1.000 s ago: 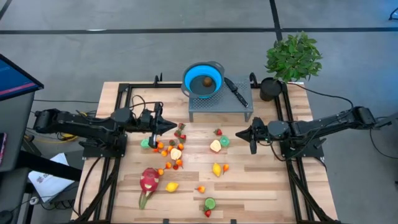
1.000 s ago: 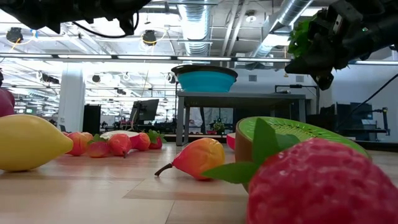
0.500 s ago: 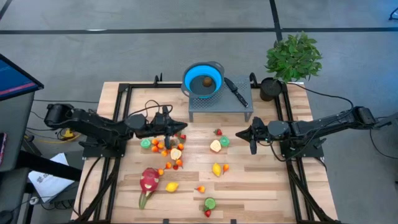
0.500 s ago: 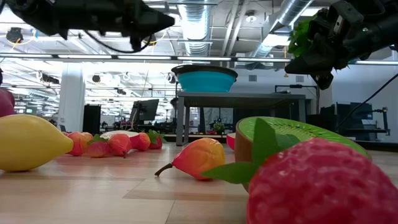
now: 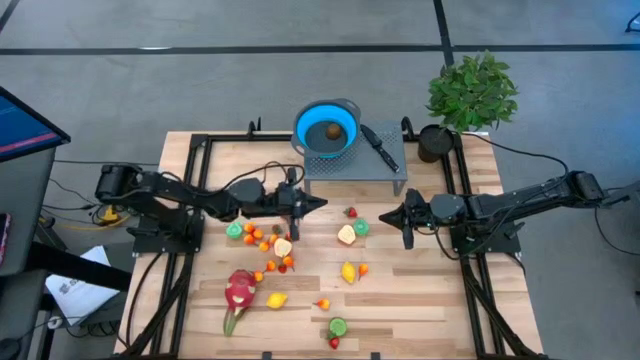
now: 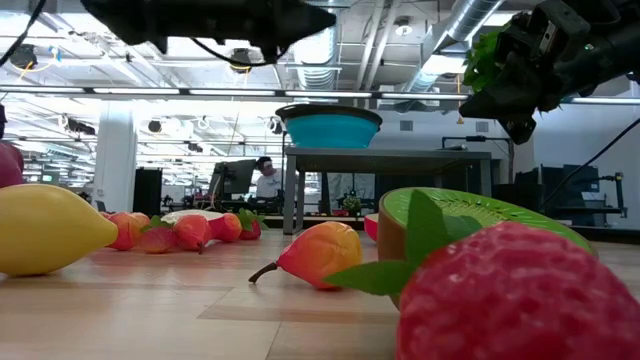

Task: Pick & Place Fruit
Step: Put the right apple into the strainer bowl

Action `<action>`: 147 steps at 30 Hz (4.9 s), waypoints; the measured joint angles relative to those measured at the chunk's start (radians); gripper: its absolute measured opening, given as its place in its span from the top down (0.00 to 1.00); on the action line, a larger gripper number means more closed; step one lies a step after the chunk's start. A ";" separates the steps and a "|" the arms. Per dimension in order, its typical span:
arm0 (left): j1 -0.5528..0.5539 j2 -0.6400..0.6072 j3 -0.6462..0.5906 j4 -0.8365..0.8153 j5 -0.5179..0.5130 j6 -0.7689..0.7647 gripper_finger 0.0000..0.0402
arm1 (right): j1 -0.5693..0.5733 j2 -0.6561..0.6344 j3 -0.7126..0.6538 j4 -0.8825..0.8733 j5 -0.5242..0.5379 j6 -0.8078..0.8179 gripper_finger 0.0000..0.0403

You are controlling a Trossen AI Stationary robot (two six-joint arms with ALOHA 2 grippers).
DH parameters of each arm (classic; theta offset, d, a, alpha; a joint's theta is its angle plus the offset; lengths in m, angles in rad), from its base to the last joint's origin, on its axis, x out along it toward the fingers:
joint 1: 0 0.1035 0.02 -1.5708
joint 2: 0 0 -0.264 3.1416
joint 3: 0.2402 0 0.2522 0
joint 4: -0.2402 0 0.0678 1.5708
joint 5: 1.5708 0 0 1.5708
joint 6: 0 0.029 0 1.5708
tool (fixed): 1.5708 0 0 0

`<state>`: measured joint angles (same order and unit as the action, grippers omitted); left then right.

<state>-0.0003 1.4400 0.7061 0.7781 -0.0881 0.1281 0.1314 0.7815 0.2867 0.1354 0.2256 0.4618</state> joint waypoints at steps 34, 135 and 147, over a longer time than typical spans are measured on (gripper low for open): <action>0.107 0.256 0.280 -0.309 0.315 0.130 0.98 | 0.000 0.000 0.000 -0.049 -0.003 0.002 1.00; -0.027 0.652 0.279 -0.212 -0.066 -0.354 0.25 | 0.033 0.000 0.000 -0.046 -0.011 -0.129 1.00; -0.020 0.660 0.281 -0.186 -0.062 -0.354 0.26 | 0.033 0.000 0.000 -0.047 -0.011 -0.129 1.00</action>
<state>-0.0208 2.1003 0.9867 0.5916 -0.1505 -0.2262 0.1646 0.7818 0.2871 0.0884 0.2142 0.3325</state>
